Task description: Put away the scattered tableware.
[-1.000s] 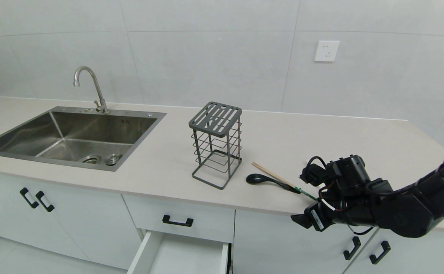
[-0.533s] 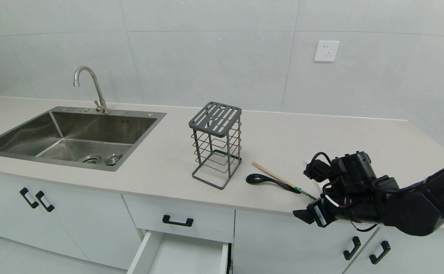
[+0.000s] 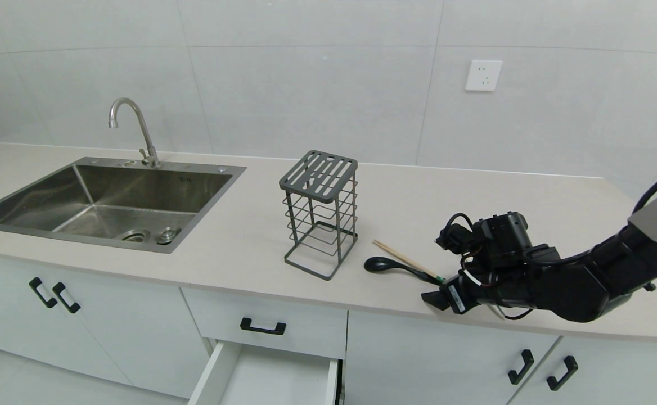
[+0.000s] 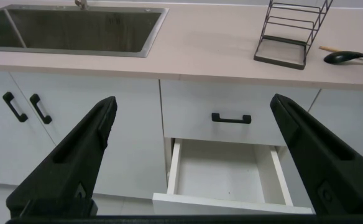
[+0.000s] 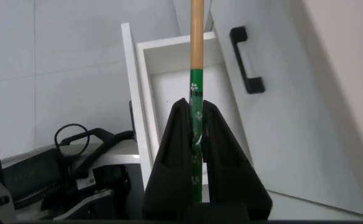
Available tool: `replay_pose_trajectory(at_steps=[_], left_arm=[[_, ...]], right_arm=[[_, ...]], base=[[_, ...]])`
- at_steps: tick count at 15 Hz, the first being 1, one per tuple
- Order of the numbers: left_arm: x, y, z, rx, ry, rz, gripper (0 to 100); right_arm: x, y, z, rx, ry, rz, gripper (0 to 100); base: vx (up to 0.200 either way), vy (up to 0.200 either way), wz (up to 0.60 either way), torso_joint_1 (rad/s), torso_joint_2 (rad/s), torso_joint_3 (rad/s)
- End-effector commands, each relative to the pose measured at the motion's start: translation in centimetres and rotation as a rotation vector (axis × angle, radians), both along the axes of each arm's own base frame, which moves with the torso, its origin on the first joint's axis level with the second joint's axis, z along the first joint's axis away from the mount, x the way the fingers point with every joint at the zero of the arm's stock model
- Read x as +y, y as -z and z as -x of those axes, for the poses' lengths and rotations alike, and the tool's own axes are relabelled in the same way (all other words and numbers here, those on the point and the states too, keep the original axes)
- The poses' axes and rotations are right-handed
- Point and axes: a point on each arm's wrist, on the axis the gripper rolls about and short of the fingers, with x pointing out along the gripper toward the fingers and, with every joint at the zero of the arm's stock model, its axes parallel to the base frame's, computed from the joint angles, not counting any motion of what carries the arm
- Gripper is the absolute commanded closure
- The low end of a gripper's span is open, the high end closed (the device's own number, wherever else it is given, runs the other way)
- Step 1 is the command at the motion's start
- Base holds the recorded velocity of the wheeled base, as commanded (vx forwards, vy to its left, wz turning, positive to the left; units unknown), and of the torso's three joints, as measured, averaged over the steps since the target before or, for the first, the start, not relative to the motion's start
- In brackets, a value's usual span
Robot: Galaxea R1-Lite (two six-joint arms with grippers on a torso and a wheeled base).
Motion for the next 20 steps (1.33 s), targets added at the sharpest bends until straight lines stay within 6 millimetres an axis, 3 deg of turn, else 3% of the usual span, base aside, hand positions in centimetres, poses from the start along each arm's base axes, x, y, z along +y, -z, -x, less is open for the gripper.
replay_pose_trajectory(at_steps=[1,5,6,16,20], left_arm=[[0.0,0.0,0.0,0.001,0.000,0.000,0],[0.0,0.0,0.0,0.001,0.000,0.000,0],[0.0,0.0,0.0,0.001,0.000,0.000,0],[0.0,0.0,0.0,0.001,0.000,0.000,0],[0.0,0.0,0.0,0.001,0.000,0.000,0]], right_arm=[[0.1,0.8,-0.3,0.021,-0.002,0.004,0],[0.0,1.2,-0.1,0.027,-0.001,0.008,0],[0.0,1.2,-0.1,0.027,-0.001,0.008,100],[-0.7,1.4,0.5,0.041,0.023,0.030,100],[-1.5,-0.5,1.1,-0.001,0.042,0.015,100]], base=[[0.000,0.000,0.00,0.000,0.00,0.000],[0.000,0.000,0.00,0.000,0.00,0.000],[0.000,0.000,0.00,0.000,0.00,0.000],[0.000,0.000,0.00,0.000,0.00,0.000],[0.000,0.000,0.00,0.000,0.00,0.000]])
